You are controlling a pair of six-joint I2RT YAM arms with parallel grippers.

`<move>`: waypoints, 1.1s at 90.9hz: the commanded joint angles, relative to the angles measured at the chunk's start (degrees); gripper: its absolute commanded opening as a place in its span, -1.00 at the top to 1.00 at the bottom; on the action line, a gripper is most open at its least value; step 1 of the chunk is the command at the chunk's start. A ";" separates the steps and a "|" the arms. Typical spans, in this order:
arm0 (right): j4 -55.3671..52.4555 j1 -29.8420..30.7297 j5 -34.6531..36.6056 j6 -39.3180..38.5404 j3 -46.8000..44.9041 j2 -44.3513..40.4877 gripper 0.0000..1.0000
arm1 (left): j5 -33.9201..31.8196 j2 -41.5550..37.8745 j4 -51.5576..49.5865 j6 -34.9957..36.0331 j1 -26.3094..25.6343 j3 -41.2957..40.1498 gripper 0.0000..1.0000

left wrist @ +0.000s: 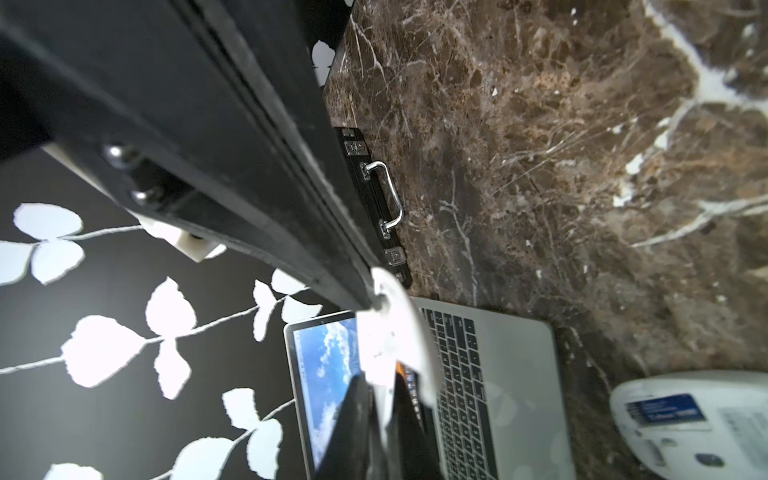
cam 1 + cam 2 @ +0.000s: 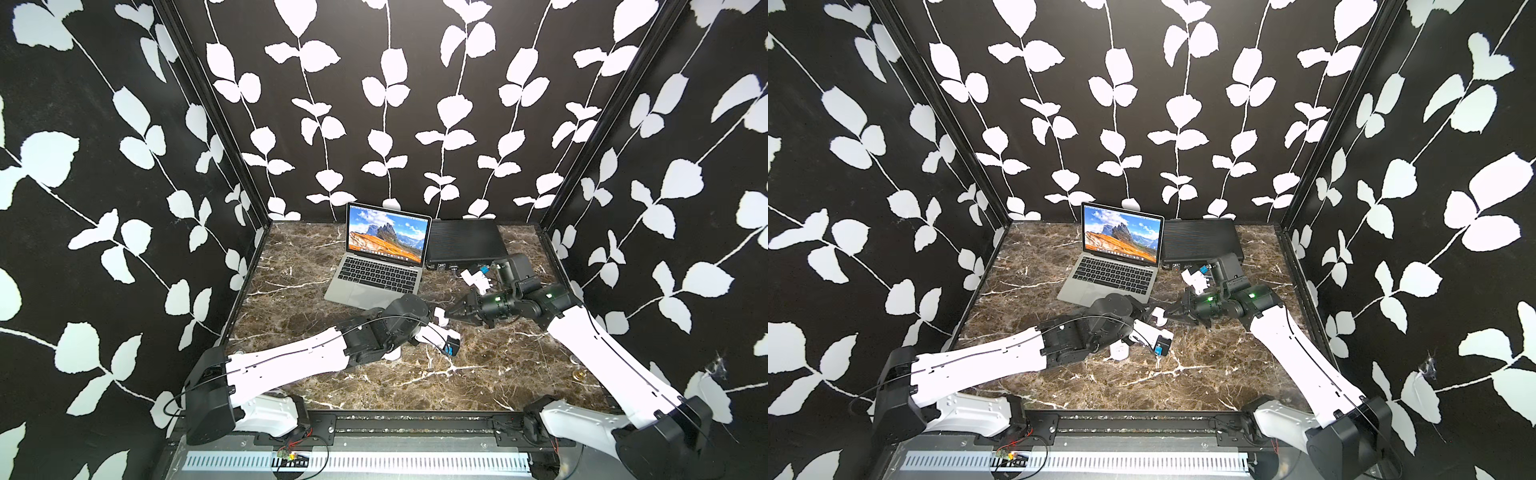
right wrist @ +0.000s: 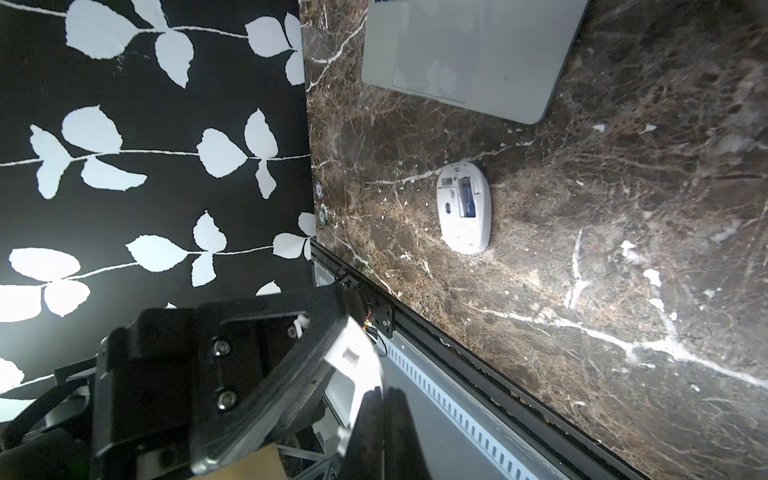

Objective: Insert the wireless mouse receiver into the laptop
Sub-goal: Pick up the lid from the center of the board.

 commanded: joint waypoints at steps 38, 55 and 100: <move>3.73 -1.47 3.43 -1.76 0.34 -3.43 0.37 | 9.33 -0.77 -17.67 -16.32 4.05 10.45 1.00; 6.32 -2.69 7.28 -7.10 4.16 -6.03 0.18 | 23.63 2.37 -29.97 -30.58 10.43 18.60 1.00; 36.35 -2.77 -10.07 -29.47 1.40 -12.22 0.32 | 73.96 12.06 -40.13 -56.83 24.34 35.84 1.00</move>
